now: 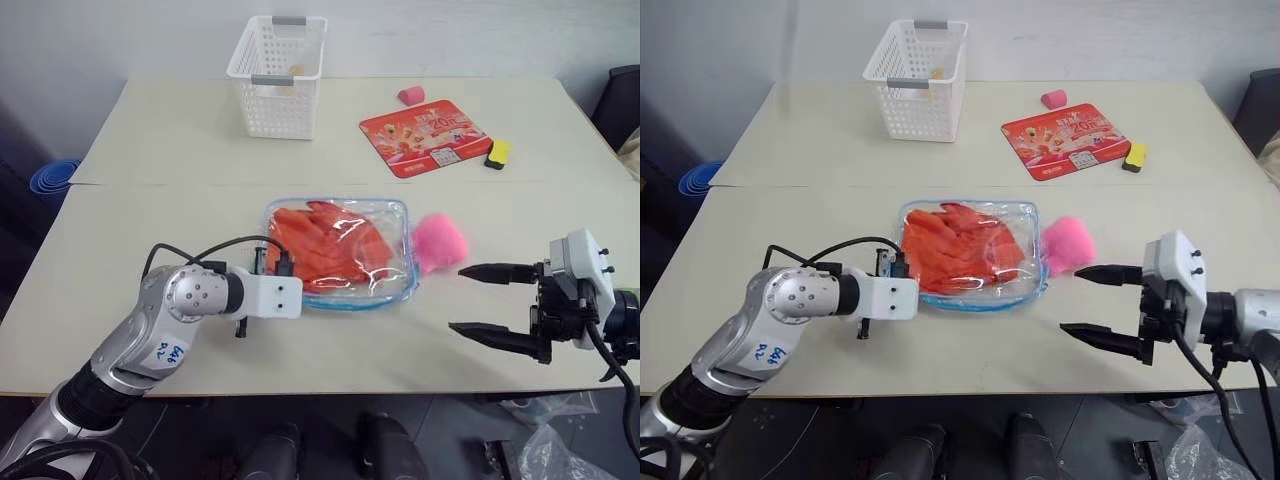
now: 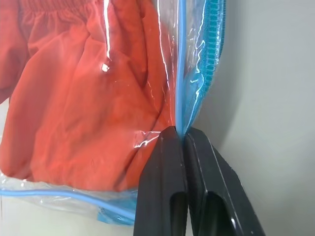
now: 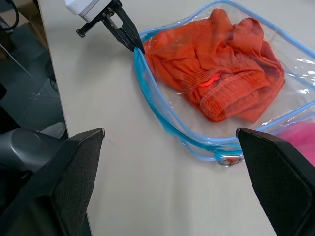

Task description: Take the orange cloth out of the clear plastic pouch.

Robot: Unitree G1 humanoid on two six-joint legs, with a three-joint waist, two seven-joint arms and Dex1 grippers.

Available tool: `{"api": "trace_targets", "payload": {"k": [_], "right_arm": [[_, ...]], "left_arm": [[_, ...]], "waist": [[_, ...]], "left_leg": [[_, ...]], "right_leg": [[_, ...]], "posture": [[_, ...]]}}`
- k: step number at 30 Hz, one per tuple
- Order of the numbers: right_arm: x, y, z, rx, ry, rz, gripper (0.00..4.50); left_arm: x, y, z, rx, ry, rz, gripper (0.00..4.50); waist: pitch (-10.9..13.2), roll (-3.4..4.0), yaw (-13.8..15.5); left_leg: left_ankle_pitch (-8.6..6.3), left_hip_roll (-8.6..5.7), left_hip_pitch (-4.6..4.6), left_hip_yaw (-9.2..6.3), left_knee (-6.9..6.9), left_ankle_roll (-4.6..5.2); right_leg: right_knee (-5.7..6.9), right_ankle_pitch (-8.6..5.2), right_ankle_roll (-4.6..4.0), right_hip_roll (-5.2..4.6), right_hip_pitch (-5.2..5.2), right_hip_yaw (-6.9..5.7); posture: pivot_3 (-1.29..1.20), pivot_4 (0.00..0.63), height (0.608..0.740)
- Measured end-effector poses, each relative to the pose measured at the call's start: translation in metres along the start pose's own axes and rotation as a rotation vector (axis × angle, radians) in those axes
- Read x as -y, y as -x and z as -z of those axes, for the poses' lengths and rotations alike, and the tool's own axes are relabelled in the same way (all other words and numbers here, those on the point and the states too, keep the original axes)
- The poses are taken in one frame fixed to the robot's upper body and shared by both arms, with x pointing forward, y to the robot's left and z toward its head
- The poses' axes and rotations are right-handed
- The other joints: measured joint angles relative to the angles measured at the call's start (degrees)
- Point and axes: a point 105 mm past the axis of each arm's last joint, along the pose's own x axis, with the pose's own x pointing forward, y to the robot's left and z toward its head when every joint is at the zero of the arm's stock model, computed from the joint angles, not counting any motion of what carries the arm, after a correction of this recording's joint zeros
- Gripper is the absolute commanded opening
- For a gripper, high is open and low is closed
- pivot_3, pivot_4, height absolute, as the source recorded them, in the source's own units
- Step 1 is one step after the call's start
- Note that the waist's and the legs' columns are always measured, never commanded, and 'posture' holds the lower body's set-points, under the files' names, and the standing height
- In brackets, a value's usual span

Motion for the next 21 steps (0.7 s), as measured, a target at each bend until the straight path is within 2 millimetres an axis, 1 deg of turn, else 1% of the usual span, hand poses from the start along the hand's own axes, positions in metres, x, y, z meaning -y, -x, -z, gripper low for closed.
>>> {"api": "trace_targets", "payload": {"k": [3,5,9,11,14,17,19,21], "right_arm": [[0.001,0.0,0.0,0.004,0.009,0.011,4.5],[0.001,0.0,0.0,0.003,0.007,0.017,4.5],[0.001,0.0,0.001,0.001,0.003,0.018,4.5],[0.002,0.001,0.003,-0.004,0.002,0.022,4.5],[0.007,0.001,0.004,-0.01,0.006,0.054,4.5],[0.026,0.002,0.01,0.025,-0.022,0.177,4.5],[0.037,0.0,0.017,0.022,-0.046,0.24,4.5],[0.049,-0.003,0.025,0.031,-0.078,0.316,4.5]], "left_arm": [[0.0,0.0,0.001,-0.003,0.018,-0.004,0.67],[0.001,-0.001,0.002,-0.003,0.043,-0.003,1.22],[0.009,-0.003,0.003,0.009,0.096,0.014,2.47],[0.009,-0.001,0.002,0.018,0.126,0.01,3.06],[0.009,0.006,0.006,0.043,0.24,0.003,3.9],[0.014,0.03,0.005,0.17,0.455,0.053,3.9],[0.015,0.047,0.004,0.247,0.532,0.09,3.9],[0.015,0.07,0.005,0.313,0.578,0.143,3.9]], "waist": [[0.0,0.0,0.01],[0.0,0.0,0.01],[0.0,0.0,0.0],[0.0,0.0,0.05],[0.0,0.0,-0.09],[0.0,-0.01,-0.29],[-0.01,-0.01,-0.23],[-0.01,-0.01,-0.32]], "left_leg": [[0.0,0.0,0.0,0.0,0.0,0.0],[0.0,0.0,0.0,0.0,0.0,0.0],[0.0,0.0,0.0,0.0,0.0,0.0],[0.0,0.0,0.0,0.0,0.01,0.0],[0.0,0.01,0.0,0.0,0.0,-0.01],[-0.03,0.11,0.01,0.0,0.03,-0.06],[-0.03,0.13,0.05,0.0,0.04,-0.1],[-0.02,0.18,0.04,0.0,0.04,-0.17]], "right_leg": [[0.0,0.0,0.0,0.0,0.0,0.0],[0.0,0.0,0.0,0.0,0.0,0.0],[0.01,0.0,0.0,0.0,0.0,0.01],[0.0,0.0,0.0,0.0,0.0,0.01],[0.02,0.0,0.0,0.01,0.0,0.01],[-0.02,0.0,-0.01,0.07,0.0,0.0],[-0.18,-0.01,-0.02,0.08,0.0,-0.01],[-0.24,-0.01,-0.03,0.12,0.0,-0.04]], "posture": [[0.0,0.15,0.74],[0.0,0.15,0.74],[0.0,0.15,0.74],[0.0,0.15,0.74],[0.0,0.15,0.74],[0.0,0.15,0.74],[0.0,0.15,0.74],[0.0,0.15,0.74]]}}
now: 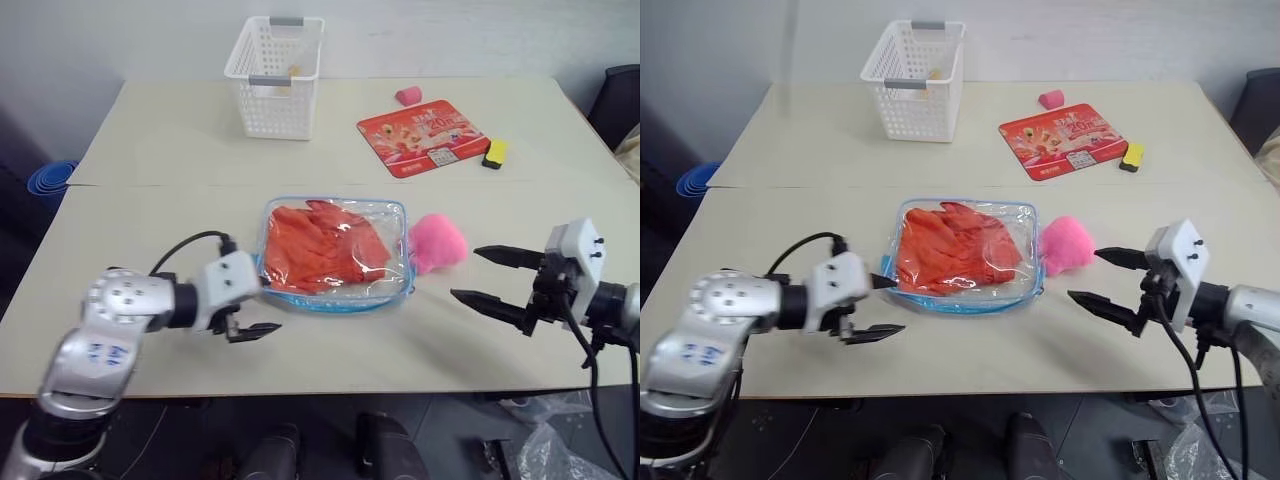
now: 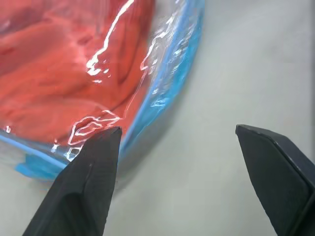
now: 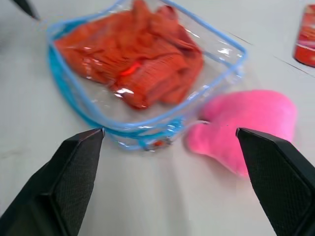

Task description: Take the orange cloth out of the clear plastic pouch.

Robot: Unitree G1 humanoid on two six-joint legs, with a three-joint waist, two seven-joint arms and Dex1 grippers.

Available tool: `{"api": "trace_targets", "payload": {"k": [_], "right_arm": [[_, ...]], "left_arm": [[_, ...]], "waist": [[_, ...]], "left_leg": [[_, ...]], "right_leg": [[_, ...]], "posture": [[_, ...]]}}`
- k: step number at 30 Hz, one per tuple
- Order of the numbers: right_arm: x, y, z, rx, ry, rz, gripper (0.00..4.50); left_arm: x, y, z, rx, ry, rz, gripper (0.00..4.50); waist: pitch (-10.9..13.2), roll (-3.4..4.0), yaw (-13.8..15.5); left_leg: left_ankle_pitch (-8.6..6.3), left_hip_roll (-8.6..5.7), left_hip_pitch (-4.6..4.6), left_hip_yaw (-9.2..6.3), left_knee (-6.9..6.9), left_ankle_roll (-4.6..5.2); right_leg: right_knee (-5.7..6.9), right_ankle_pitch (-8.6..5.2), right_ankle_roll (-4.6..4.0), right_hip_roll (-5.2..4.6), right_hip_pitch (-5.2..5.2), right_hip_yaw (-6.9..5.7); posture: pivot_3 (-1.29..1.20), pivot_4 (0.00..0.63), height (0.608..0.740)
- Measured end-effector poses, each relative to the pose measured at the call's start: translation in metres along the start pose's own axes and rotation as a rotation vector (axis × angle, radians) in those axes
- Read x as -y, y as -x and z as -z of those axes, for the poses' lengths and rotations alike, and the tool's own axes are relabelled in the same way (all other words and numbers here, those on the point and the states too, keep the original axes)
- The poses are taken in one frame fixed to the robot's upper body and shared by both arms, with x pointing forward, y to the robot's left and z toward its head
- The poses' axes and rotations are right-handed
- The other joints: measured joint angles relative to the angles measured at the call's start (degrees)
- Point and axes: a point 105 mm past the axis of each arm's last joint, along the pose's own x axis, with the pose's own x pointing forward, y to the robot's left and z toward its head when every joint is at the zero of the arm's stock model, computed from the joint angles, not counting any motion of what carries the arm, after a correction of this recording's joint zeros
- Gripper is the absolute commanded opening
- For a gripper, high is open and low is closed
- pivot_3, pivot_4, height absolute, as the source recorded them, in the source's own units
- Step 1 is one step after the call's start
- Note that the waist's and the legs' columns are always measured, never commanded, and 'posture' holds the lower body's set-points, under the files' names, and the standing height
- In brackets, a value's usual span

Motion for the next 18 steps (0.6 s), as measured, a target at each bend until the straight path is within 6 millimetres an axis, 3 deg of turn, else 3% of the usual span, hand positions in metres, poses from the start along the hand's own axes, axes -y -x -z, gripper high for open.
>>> {"api": "trace_targets", "payload": {"k": [2,5,10,18], "right_arm": [[0.009,-0.008,0.003,0.025,-0.041,0.059,4.5],[0.028,-0.024,0.009,0.069,-0.147,0.175,4.5],[0.044,-0.044,0.02,0.09,-0.271,0.257,4.5],[0.046,-0.049,0.036,0.069,-0.345,0.274,1.82]], "left_arm": [[0.002,0.019,-0.005,0.038,0.043,0.065,3.9],[0.001,0.042,-0.03,0.165,0.08,0.204,3.9],[-0.008,0.036,-0.059,0.274,0.04,0.286,3.9],[-0.014,0.015,-0.058,0.264,0.021,0.272,3.96]], "waist": [[0.0,0.0,-0.05],[-0.02,0.03,0.07],[-0.04,0.04,-0.13],[-0.04,0.04,-1.49]], "left_leg": [[0.02,0.02,0.01,0.0,0.01,-0.04],[0.03,-0.04,0.04,-0.07,0.04,-0.04],[0.02,-0.1,0.05,-0.13,0.0,-0.04],[0.04,-0.04,0.02,-0.12,-0.02,-0.06]], "right_leg": [[0.0,0.0,-0.01,0.01,0.0,-0.01],[0.02,0.0,-0.02,-0.02,0.06,-0.04],[0.27,0.01,-0.03,-0.04,0.07,-0.07],[0.36,0.01,-0.03,0.02,-0.02,-0.05]], "posture": [[0.0,0.15,0.74],[0.0,0.15,0.74],[0.0,0.15,0.74],[0.0,0.15,0.74]]}}
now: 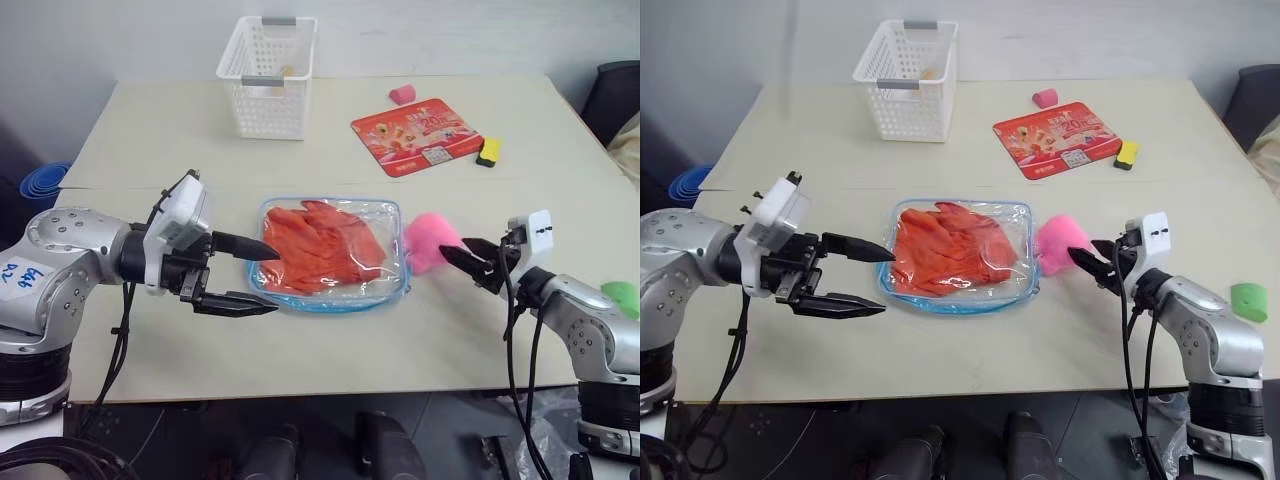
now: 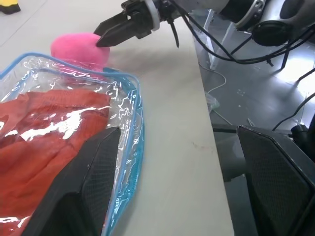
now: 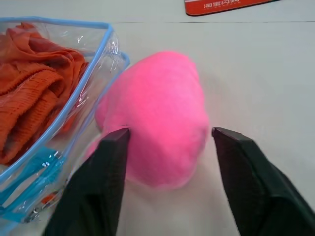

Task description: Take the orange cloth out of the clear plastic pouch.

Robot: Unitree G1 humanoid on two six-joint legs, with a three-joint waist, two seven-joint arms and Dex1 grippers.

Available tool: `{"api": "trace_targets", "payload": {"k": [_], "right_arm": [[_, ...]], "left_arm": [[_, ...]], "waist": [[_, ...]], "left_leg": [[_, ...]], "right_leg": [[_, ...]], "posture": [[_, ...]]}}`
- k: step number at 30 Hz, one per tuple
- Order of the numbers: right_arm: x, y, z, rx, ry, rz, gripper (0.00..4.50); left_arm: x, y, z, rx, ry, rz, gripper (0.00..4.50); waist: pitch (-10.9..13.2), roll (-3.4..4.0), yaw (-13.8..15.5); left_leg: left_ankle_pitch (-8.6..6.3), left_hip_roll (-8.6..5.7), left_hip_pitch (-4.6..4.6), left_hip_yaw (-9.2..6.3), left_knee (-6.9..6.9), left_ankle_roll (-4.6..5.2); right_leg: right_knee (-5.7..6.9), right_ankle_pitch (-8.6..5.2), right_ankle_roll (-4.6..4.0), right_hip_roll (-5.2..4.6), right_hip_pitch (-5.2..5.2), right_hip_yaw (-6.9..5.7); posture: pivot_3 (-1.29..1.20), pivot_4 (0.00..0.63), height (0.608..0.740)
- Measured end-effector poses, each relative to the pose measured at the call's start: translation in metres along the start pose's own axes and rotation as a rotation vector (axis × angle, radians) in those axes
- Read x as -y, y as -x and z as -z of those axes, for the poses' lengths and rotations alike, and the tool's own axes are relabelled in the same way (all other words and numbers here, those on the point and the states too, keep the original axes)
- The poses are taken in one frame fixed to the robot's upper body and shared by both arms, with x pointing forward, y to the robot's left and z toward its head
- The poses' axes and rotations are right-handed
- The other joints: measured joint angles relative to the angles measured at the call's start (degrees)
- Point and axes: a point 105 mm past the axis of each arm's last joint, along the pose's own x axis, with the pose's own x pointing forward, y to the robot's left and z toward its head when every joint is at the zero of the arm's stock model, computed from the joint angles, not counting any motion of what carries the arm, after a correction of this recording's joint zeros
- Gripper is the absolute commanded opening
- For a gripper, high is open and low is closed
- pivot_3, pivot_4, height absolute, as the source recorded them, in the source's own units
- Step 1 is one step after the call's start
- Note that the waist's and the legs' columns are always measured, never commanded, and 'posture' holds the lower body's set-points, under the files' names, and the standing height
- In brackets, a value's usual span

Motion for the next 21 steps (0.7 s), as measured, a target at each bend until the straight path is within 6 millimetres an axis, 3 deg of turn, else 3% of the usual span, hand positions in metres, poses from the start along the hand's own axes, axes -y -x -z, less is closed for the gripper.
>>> {"api": "trace_targets", "payload": {"k": [5,10,15,19,21], "right_arm": [[-0.001,0.001,-0.001,0.006,0.0,-0.007,0.06],[-0.004,0.008,-0.001,0.015,0.003,-0.021,0.02],[-0.008,0.032,-0.027,0.098,0.055,-0.067,0.02],[-0.032,0.061,-0.06,0.185,0.143,-0.201,0.02],[-0.051,0.073,-0.067,0.187,0.197,-0.299,0.02]], "left_arm": [[-0.004,-0.002,0.001,-0.005,-0.018,-0.019,3.96],[-0.005,-0.002,-0.002,0.001,-0.027,-0.022,3.96],[-0.007,-0.003,-0.003,0.004,-0.03,-0.017,3.96],[-0.01,-0.004,-0.003,0.007,-0.026,-0.018,3.96],[-0.011,-0.006,-0.007,0.013,-0.041,-0.012,3.96]], "waist": [[0.0,0.0,-0.06],[0.0,0.0,0.11],[0.0,0.0,0.2],[0.0,0.0,0.25],[0.0,0.0,0.28]], "left_leg": [[0.01,0.01,0.01,0.0,0.0,-0.02],[0.01,0.0,0.0,0.0,0.0,-0.02],[0.01,-0.02,0.0,0.0,-0.01,-0.02],[0.01,0.02,0.0,0.0,-0.01,-0.02],[0.01,0.03,0.0,0.0,-0.01,-0.02]], "right_leg": [[0.01,0.0,0.0,0.02,0.0,0.03],[0.0,0.0,0.0,0.01,0.0,0.03],[-0.01,0.0,0.0,0.0,0.0,0.04],[-0.02,0.0,0.0,0.02,0.02,0.03],[-0.03,0.0,0.0,0.02,0.02,0.03]], "posture": [[0.0,0.15,0.74],[0.0,0.15,0.74],[0.0,0.15,0.74],[0.0,0.15,0.74],[0.0,0.15,0.74]]}}
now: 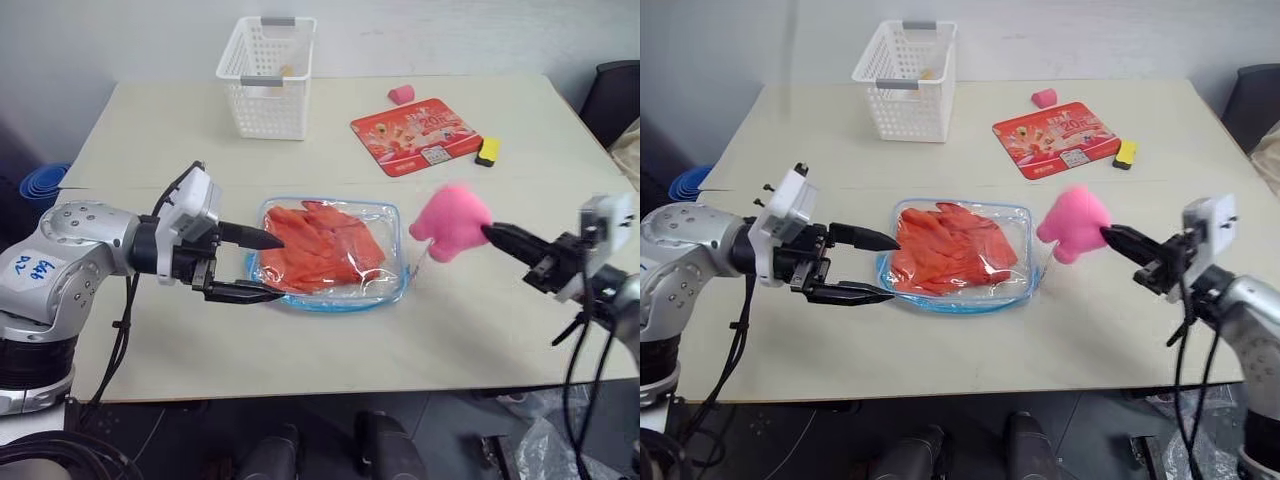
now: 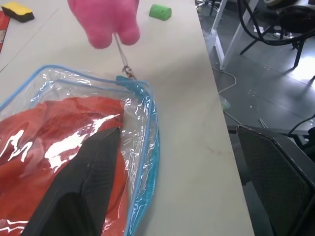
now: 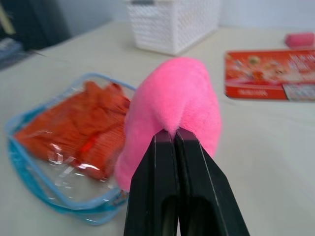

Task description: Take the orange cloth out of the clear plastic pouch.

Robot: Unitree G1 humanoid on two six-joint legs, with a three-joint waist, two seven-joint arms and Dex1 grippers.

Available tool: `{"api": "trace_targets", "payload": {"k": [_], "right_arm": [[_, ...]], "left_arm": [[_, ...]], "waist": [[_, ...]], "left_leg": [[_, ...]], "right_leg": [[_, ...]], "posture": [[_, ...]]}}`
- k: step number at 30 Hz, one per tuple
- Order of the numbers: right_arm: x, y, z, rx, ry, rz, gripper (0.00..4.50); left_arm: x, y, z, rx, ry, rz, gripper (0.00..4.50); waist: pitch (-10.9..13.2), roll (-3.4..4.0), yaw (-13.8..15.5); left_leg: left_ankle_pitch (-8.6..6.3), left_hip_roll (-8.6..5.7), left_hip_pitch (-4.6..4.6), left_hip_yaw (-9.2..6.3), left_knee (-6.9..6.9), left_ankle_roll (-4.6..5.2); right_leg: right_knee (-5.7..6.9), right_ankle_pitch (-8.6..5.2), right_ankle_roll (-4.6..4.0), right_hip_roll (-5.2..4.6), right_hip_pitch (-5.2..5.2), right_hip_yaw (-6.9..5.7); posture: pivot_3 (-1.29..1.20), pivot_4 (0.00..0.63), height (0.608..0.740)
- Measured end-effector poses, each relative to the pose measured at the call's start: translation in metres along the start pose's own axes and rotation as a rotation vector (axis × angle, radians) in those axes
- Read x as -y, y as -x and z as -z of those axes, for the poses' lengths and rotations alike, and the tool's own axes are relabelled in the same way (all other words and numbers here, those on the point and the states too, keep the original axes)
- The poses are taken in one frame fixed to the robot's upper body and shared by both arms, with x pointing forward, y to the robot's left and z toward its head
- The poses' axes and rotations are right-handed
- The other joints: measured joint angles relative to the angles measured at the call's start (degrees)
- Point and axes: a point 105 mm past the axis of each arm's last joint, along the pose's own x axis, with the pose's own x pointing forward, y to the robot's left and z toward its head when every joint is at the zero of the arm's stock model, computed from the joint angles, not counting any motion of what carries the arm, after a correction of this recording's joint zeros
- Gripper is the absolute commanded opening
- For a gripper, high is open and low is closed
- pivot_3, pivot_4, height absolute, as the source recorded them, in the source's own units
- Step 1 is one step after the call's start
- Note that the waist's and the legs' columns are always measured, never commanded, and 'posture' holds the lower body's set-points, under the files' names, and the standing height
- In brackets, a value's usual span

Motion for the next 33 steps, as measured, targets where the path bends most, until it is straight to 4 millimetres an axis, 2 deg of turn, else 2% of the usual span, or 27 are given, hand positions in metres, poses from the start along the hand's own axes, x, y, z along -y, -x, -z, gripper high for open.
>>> {"api": "trace_targets", "payload": {"k": [2,6,11,14,17,23,27,29,33], "right_arm": [[-0.023,0.0,0.005,-0.076,0.071,-0.113,0.02],[-0.064,-0.011,0.04,-0.252,0.231,-0.354,0.02],[-0.084,-0.035,0.058,-0.293,0.449,-0.49,0.02],[-0.095,-0.048,0.078,-0.302,0.514,-0.537,0.02],[-0.098,-0.056,0.089,-0.308,0.575,-0.556,0.61],[-0.101,-0.056,0.096,-0.319,0.583,-0.576,2.78],[-0.099,-0.056,0.094,-0.317,0.587,-0.566,3.98],[-0.093,-0.053,0.084,-0.305,0.574,-0.53,3.98],[-0.079,-0.041,0.048,-0.278,0.592,-0.46,3.98]], "left_arm": [[0.0,-0.001,-0.002,0.006,-0.008,0.006,3.96],[-0.001,-0.009,0.0,0.003,-0.014,0.038,3.96],[-0.004,-0.015,0.001,0.001,-0.029,0.055,3.96],[-0.004,-0.025,0.007,-0.008,-0.033,0.081,3.96],[-0.005,-0.036,0.013,-0.019,-0.039,0.103,3.96],[-0.006,-0.052,0.019,-0.056,-0.1,0.134,3.96],[-0.005,-0.062,0.027,-0.078,-0.121,0.168,3.96],[-0.007,-0.069,0.032,-0.108,-0.151,0.186,3.96],[-0.008,-0.09,0.047,-0.171,-0.22,0.23,3.96]], "waist": [[0.0,0.0,-0.08],[0.0,-0.01,-0.09],[0.0,-0.01,-0.13],[0.0,-0.03,-0.07],[0.0,-0.03,0.06],[0.0,-0.05,-0.01],[0.0,-0.05,-0.04],[0.0,-0.05,0.15],[0.0,-0.05,1.12]], "left_leg": [[0.0,0.01,0.0,0.01,0.0,0.0],[0.0,-0.01,0.02,0.04,0.03,0.0],[-0.01,-0.01,0.03,0.03,0.05,-0.01],[-0.01,-0.03,0.02,0.03,0.06,-0.01],[0.0,-0.08,0.0,0.02,0.1,0.0],[0.0,-0.03,0.02,0.02,0.09,-0.01],[0.0,-0.02,0.01,0.01,0.09,-0.01],[0.0,-0.06,0.01,0.02,0.11,-0.01],[0.0,-0.06,-0.01,0.02,0.11,-0.01]], "right_leg": [[-0.01,0.0,0.0,0.02,0.01,0.02],[-0.04,0.0,0.0,0.02,0.0,0.05],[-0.08,0.0,0.0,0.02,-0.02,0.03],[-0.05,0.0,0.0,0.02,-0.02,0.02],[-0.05,0.0,0.0,-0.01,-0.02,0.01],[-0.08,0.0,0.0,0.03,-0.01,0.02],[-0.08,0.0,0.0,0.04,-0.02,0.01],[-0.09,0.0,0.0,0.02,-0.01,0.02],[-0.14,0.0,0.0,0.02,-0.01,0.01]], "posture": [[0.0,0.15,0.74],[0.0,0.15,0.74],[0.0,0.15,0.74],[0.0,0.15,0.74],[0.0,0.15,0.74],[0.0,0.15,0.74],[0.0,0.15,0.74],[0.0,0.15,0.74],[0.0,0.15,0.74]]}}
